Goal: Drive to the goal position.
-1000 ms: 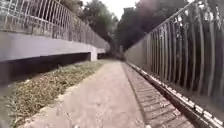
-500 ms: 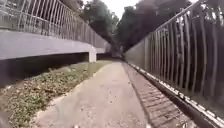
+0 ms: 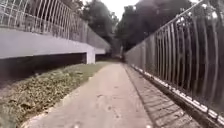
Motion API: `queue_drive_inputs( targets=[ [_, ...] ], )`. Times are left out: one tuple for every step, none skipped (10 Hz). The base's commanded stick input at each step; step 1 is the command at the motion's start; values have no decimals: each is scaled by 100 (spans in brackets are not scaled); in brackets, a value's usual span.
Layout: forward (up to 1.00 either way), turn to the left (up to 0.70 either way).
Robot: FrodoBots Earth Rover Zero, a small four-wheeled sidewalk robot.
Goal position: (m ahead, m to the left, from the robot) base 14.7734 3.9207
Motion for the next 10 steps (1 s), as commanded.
queue_drive_inputs(
  targets=[
    [100,0],
    [100,0],
    [100,0],
    [100,0],
    [100,0],
    [100,0],
    [100,0],
    [100,-17],
    [100,-31],
    [100,-40]
  ],
)
